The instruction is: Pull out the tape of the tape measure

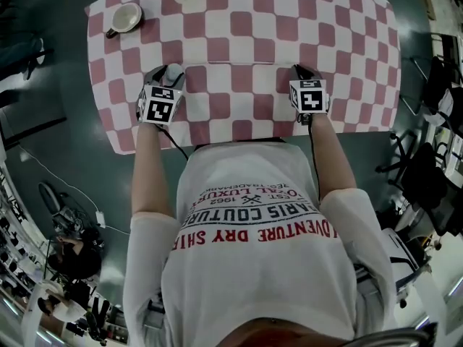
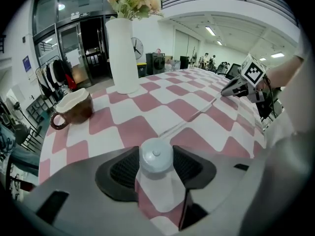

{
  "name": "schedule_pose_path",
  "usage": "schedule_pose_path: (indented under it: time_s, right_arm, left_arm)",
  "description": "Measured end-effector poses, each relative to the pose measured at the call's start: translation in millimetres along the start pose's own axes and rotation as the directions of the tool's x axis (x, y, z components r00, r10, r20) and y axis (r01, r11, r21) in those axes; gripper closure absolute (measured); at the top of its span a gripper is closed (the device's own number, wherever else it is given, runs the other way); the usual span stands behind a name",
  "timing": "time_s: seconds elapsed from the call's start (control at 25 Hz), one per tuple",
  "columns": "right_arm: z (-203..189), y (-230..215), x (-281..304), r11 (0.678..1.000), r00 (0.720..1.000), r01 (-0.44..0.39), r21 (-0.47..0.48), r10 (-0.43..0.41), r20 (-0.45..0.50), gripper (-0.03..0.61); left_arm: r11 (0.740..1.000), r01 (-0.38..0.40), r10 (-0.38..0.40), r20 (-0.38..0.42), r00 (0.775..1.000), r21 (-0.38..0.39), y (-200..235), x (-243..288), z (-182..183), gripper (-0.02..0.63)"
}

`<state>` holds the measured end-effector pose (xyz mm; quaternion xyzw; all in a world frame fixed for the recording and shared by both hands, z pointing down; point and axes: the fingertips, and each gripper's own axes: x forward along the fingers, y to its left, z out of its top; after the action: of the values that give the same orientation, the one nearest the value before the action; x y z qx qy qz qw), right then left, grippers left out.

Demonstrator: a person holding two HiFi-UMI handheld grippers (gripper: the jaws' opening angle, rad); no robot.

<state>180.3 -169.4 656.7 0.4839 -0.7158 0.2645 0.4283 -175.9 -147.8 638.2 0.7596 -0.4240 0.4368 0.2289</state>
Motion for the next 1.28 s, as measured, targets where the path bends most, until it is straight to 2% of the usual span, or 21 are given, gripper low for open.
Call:
schedule_pose_path:
  time_s: [0.16, 0.36, 0.56, 0.72, 0.84, 0.96, 1.12, 1.28]
  right_arm:
    - [1.6, -0.1, 1.4, 1.000, 1.000, 0.012, -0.011, -0.012, 0.003, 0.546]
    - [0.5, 0.0, 1.7, 1.000, 1.000, 0.006, -0.001, -0.006, 0.001, 0.546]
    - [0.3, -2.4, 1.3, 1.000, 1.000, 0.031, 0.004, -0.031, -0.002, 0.537]
    - [0.9, -10.4, 0.0, 0.995, 0.995, 0.096, 0.015, -0.096, 0.001, 0.473]
    - [6.0, -13.8, -2.9, 0.994, 0.994, 0.103, 0.045, -0.104, 0.027, 0.396]
    - [17.7, -10.9, -12.4, 0.993, 0.992, 0.098, 0.059, -0.102, 0.071, 0.393]
    - [36.8, -1.3, -28.6, 0.995, 0.985, 0.085, 0.055, -0.092, 0.144, 0.393]
    - [68.2, 15.5, -52.7, 0.998, 0.963, 0.031, 0.046, -0.042, 0.265, 0.393]
  left_arm:
    - [1.000, 0.002, -0.003, -0.016, 1.000, -0.025, 0.1, 6.6, -6.7, 0.382]
    - [0.994, 0.020, -0.019, 0.011, 1.000, -0.111, 1.5, 10.8, -6.4, 0.382]
    - [0.993, 0.019, -0.017, 0.011, 1.000, -0.120, 1.9, 11.4, -6.7, 0.374]
    - [0.991, -0.020, 0.023, 0.019, 1.000, -0.136, 9.6, 11.9, -6.2, 0.292]
    - [0.993, -0.041, 0.045, 0.035, 0.998, -0.112, 12.2, 8.5, -2.0, 0.279]
    - [0.989, -0.086, 0.097, 0.095, 0.991, -0.116, 17.3, -5.3, 10.0, 0.278]
    - [0.985, -0.099, 0.125, 0.181, 0.976, -0.143, 17.2, -27.9, 28.0, 0.282]
    - [0.982, -0.126, 0.156, 0.233, 0.960, -0.139, 17.2, -51.8, 45.3, 0.388]
